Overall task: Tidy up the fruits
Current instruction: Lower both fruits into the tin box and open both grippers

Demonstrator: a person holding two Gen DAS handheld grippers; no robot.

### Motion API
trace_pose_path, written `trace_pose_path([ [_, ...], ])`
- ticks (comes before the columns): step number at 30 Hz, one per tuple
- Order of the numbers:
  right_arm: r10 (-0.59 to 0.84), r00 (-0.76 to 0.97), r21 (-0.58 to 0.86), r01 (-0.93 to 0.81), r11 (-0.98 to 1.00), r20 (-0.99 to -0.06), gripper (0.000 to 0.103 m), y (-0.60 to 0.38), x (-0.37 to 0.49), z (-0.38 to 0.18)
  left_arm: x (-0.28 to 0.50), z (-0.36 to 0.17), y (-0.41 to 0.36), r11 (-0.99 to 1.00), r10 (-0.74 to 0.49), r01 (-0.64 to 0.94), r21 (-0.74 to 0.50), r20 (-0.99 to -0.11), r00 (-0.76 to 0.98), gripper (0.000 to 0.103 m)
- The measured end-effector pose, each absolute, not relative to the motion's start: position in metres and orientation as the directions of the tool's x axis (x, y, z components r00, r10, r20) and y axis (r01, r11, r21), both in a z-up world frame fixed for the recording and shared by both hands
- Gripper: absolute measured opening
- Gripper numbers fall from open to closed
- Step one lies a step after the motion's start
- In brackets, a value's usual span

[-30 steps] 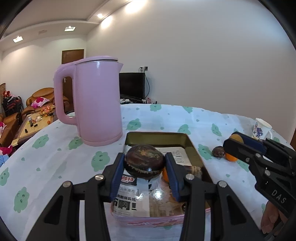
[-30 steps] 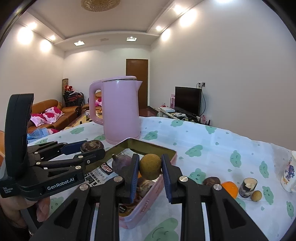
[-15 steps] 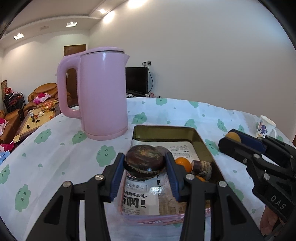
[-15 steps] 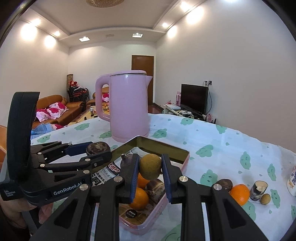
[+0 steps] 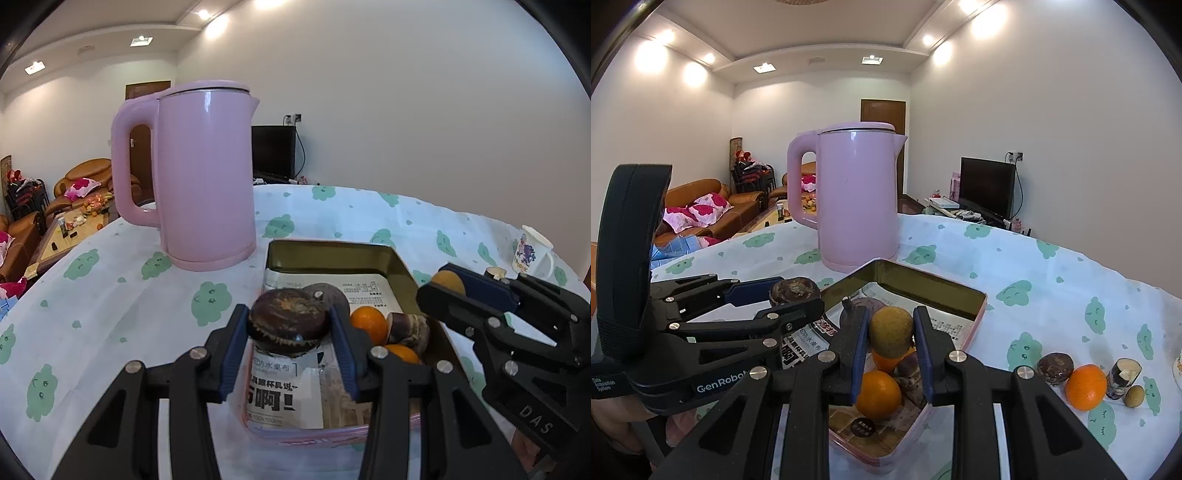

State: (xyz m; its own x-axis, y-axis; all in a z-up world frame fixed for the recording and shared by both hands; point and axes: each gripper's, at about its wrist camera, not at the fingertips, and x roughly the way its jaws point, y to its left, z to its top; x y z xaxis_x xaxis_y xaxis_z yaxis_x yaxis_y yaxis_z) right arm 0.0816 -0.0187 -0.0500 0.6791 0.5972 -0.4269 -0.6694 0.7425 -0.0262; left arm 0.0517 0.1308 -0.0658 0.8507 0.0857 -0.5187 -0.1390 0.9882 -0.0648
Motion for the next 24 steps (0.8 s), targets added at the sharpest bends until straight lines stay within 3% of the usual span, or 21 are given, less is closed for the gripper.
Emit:
trace_pose_path([
  [24,0.597,0.618,-0.002,-0.696,0.718,-0.512,0.026,-0.006,0.095,-0.062,0.061,-0.073,0.135,0.987,0.048,-0.127,-0.096,-0.577,0.815,0.046],
])
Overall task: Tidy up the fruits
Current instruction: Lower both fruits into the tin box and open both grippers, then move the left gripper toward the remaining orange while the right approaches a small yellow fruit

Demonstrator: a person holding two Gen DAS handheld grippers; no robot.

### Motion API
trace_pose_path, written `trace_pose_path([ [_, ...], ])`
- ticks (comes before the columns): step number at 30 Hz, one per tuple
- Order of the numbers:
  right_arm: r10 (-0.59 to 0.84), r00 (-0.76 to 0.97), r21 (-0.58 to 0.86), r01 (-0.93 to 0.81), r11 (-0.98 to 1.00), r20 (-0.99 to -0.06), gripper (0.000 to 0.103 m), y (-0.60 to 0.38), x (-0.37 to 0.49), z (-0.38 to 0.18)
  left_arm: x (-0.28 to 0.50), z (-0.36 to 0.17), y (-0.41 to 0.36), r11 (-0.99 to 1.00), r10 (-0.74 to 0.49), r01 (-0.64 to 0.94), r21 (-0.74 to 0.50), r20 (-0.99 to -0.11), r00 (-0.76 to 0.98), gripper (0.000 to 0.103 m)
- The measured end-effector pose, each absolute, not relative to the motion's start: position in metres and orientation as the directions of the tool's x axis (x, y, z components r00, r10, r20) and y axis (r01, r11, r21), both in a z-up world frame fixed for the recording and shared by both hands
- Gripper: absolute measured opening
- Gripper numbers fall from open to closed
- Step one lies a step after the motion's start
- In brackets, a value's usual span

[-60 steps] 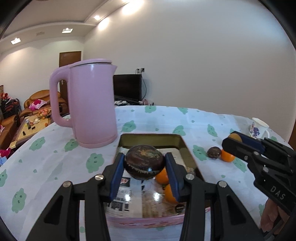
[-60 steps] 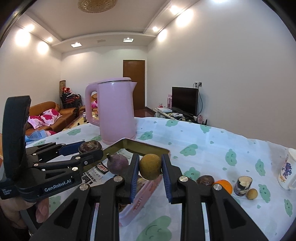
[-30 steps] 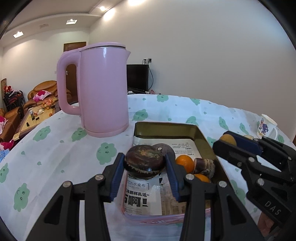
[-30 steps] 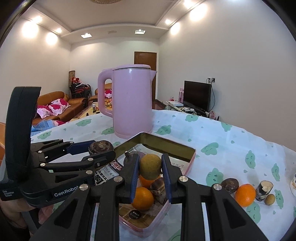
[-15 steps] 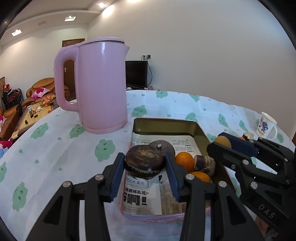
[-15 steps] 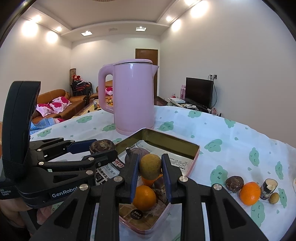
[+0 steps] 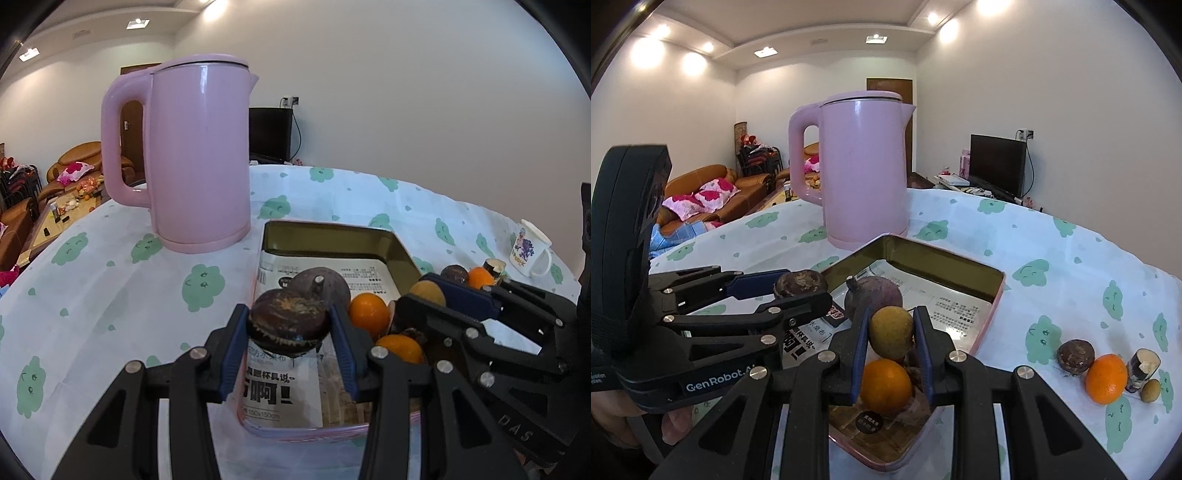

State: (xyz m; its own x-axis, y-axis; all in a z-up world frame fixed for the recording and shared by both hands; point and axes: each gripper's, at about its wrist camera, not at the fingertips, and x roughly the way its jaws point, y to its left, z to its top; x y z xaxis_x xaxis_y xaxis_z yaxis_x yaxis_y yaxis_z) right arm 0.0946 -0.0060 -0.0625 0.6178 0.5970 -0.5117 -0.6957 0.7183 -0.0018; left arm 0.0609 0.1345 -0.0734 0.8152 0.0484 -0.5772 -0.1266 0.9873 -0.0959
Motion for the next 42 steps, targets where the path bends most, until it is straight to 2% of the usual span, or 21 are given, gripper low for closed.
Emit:
trace_pose_path([
  [4,0.597,0.612,-0.009,-0.702,0.712,-0.519,0.026,-0.003,0.093,-0.063,0.060,-0.073,0.135,0.986,0.058,-0.136,-0.093,-0.575,0.816,0.047],
  [10,0.597,0.607,-0.016,-0.708,0.706,-0.525,0.027,-0.001,0.093,-0.064,0.056,-0.071,0.135,0.985,0.085,-0.156,-0.081,-0.558,0.826,0.059],
  [15,0.591,0.625,-0.011,-0.692,0.722,-0.510,0.037,-0.005,0.093,-0.062,0.050,-0.069,0.142,0.977,0.111,-0.190,-0.093,-0.538,0.836,0.071],
  [19,0.588,0.651,0.001,-0.670,0.742,-0.480,0.053,-0.014,0.090,-0.056,0.045,-0.062,0.146,0.973,0.106,-0.197,-0.123,-0.522,0.847,0.078],
  [23,0.598,0.663,0.037,-0.656,0.754,-0.450,0.055,-0.028,0.086,-0.041,0.037,-0.050,0.143,0.971,0.108,-0.197,-0.138,-0.482,0.869,0.089],
  [27,0.568,0.695,-0.001,-0.633,0.774,-0.442,0.059,-0.045,0.078,-0.028,0.036,-0.039,0.128,0.977,0.077,-0.159,-0.141,-0.464,0.883,0.091],
  [35,0.454,0.779,-0.050,-0.524,0.850,-0.432,0.060,-0.124,0.085,-0.018,0.047,-0.030,0.074,0.995,0.033,-0.072,-0.066,-0.468,0.883,0.092],
  [42,0.298,0.840,0.020,-0.325,0.946,-0.454,0.060,-0.212,0.119,-0.023,0.071,-0.027,0.023,1.000,-0.017,0.005,-0.025,-0.493,0.870,0.092],
])
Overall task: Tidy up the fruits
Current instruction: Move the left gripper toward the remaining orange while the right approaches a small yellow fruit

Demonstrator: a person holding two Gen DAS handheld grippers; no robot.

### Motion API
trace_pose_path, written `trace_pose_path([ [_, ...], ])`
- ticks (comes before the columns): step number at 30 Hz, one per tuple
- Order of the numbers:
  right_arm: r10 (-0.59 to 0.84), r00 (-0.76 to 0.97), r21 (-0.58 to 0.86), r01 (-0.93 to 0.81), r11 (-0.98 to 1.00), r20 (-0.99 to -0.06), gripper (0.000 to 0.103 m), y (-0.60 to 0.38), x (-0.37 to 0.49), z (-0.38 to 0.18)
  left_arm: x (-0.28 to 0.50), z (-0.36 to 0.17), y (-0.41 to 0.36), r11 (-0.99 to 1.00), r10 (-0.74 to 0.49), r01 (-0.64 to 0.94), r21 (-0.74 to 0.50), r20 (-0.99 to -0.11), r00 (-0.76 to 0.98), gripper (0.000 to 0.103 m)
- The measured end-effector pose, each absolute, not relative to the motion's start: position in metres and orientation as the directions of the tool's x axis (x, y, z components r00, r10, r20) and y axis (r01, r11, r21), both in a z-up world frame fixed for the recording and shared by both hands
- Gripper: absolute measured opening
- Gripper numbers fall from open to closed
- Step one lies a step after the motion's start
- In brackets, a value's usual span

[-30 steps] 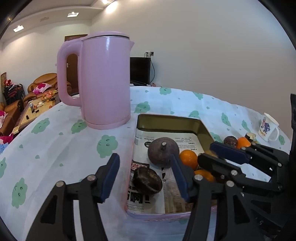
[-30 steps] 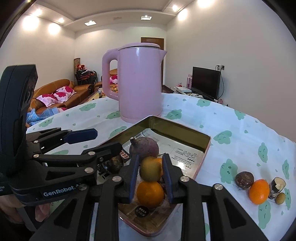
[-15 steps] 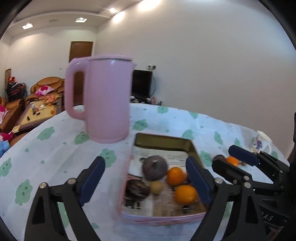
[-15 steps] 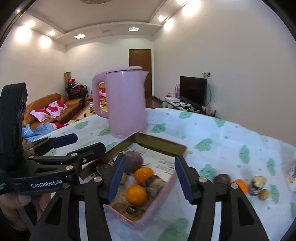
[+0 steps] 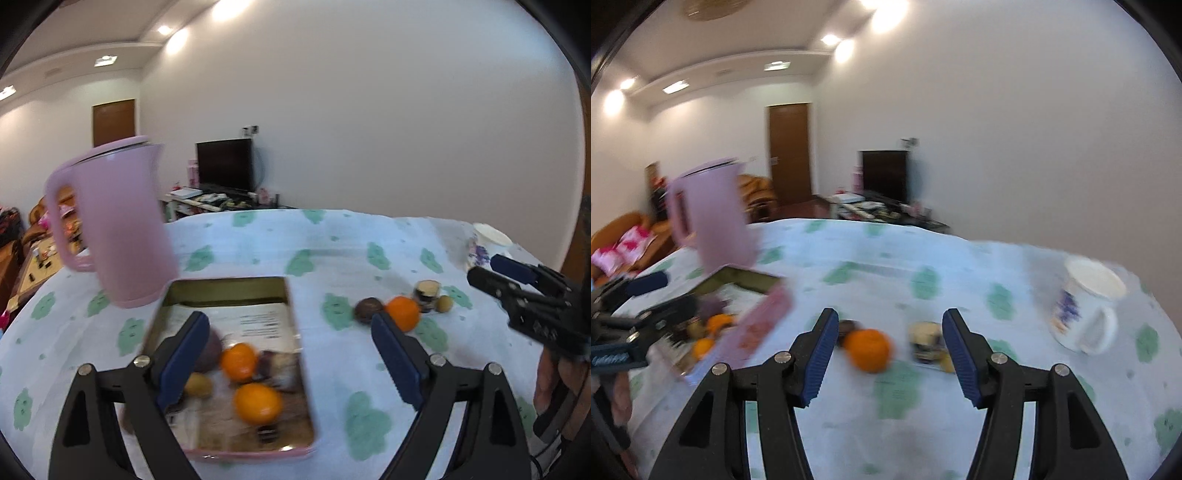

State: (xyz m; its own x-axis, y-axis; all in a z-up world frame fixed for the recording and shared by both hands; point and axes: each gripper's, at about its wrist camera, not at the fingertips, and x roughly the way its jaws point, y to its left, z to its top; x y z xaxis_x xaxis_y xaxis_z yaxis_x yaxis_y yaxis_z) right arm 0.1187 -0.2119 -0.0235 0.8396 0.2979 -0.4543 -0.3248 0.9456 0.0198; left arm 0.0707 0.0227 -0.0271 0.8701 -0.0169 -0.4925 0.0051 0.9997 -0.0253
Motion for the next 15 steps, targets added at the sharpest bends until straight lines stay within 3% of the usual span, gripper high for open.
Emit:
trace_pose_path([
  [4,0.220,0.840,0.071,-0.213,0.975,-0.496,0.060,-0.246,0.142,-0.033,0.086,-0.029,-0.006,0.999,-0.040,0.044,-0.004,-0.511,0.859,0.092],
  [11,0.190,0.776,0.089,-0.172,0.981,-0.602,0.060,-0.259,0.181,-0.055,0.121,-0.034,-0.040,0.996,-0.072,0.086,-0.002,-0.563,0.823,0.092],
  [15,0.207,0.735,0.093,-0.193,0.977,-0.646,0.052,-0.254,0.195,-0.068,0.145,-0.037,-0.039,0.999,-0.043,0.048,-0.007,-0.589,0.807,0.092],
])
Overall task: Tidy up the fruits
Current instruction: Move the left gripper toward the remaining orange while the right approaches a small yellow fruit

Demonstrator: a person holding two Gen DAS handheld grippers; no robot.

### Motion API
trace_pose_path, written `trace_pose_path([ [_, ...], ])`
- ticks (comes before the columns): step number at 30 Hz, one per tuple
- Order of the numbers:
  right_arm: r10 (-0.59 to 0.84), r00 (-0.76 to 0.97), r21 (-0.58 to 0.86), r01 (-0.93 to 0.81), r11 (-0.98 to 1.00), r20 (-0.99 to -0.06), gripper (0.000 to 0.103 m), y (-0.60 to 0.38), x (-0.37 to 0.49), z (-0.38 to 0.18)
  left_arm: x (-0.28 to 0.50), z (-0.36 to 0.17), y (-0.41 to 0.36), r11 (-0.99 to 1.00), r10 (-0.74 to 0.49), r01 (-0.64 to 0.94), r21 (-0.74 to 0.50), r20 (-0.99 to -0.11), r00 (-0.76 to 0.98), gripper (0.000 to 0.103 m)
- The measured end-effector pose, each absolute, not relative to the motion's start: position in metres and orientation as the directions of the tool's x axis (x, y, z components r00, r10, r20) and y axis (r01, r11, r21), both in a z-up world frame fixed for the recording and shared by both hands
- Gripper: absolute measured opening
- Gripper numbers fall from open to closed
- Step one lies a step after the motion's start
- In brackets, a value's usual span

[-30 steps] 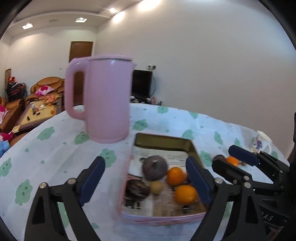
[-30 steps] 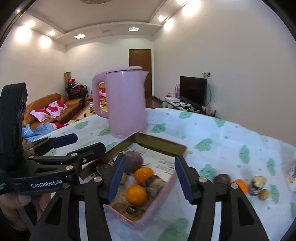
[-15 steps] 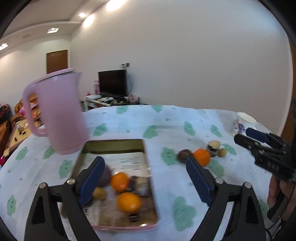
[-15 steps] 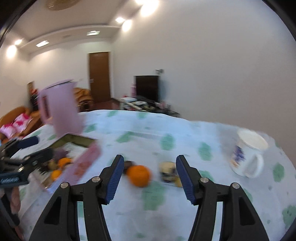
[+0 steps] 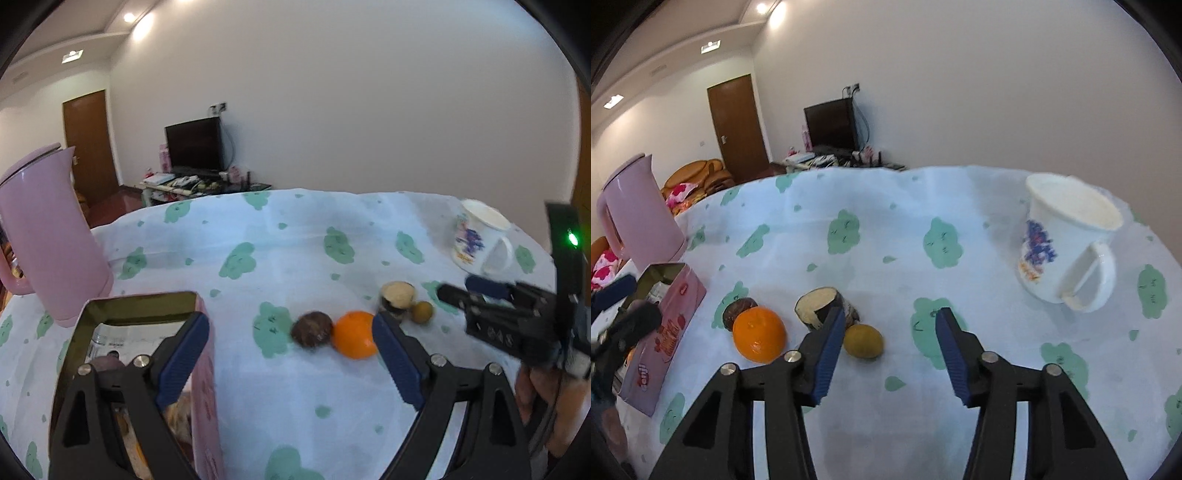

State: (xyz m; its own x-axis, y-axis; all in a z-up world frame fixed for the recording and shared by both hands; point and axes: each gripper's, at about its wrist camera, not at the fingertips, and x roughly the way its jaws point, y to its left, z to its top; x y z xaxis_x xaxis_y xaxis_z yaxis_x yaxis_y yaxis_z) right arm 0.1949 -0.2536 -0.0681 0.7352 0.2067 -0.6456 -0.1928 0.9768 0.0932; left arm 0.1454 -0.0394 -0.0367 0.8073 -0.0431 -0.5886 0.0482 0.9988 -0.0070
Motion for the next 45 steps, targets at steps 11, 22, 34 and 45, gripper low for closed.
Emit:
trace_pose_path([
  [11,0.263,0.632,0.104,-0.277,0.955,-0.729,0.044,-0.235,0.211,-0.092,0.169,-0.063,-0.038,0.997,-0.075,0.068,-0.035,-0.645,0.761,0.091],
  [22,0.300,0.576,0.145,-0.300,0.943,-0.760,0.032,-0.233,0.221,-0.101,0.174,-0.070,-0.056,0.995,-0.089,0.100,-0.022,-0.664,0.743,0.091],
  [34,0.270,0.659,0.140,-0.244,0.960,-0.702,0.032,-0.250,0.202,-0.088,0.171,-0.081,-0.082,0.982,-0.147,0.189,-0.011,-0.673,0.725,0.068],
  [45,0.260,0.672,0.144,-0.224,0.964,-0.694,0.032,-0.254,0.200,-0.086,0.184,-0.091,-0.111,0.969,-0.131,0.241,0.053,-0.716,0.686,0.052],
])
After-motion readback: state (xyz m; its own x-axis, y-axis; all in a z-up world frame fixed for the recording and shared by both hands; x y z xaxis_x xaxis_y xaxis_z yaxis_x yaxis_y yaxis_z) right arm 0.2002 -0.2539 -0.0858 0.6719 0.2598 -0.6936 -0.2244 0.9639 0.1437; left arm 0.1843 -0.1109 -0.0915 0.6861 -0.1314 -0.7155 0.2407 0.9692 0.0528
